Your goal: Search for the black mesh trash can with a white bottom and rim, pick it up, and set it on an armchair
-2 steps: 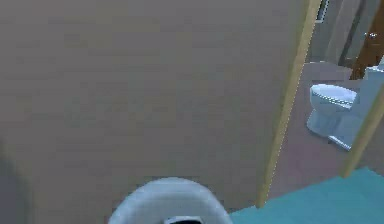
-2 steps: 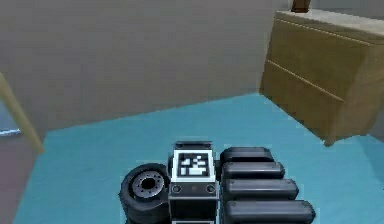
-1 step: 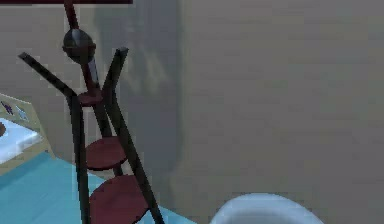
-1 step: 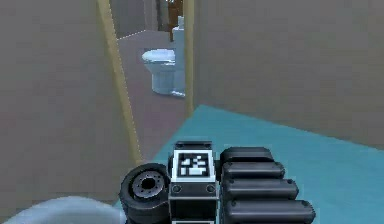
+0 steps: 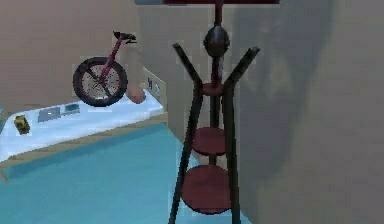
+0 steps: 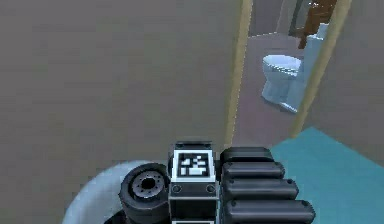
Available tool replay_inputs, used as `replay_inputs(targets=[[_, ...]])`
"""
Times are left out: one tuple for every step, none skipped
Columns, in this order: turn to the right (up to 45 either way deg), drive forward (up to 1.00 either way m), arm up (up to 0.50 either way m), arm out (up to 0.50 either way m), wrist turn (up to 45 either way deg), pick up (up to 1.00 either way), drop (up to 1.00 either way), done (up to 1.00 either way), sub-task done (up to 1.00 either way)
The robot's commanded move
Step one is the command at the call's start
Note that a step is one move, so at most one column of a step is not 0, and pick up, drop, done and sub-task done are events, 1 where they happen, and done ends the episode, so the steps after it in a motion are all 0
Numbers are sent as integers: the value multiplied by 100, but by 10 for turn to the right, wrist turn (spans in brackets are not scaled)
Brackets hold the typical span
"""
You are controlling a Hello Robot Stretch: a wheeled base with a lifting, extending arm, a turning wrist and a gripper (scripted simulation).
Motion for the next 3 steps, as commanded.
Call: replay_inputs(targets=[[-90,0,0,0,0,0,0,0,0],[-30,0,0,0,0,0,0,0,0],[-180,0,0,0,0,0,0,0,0]])
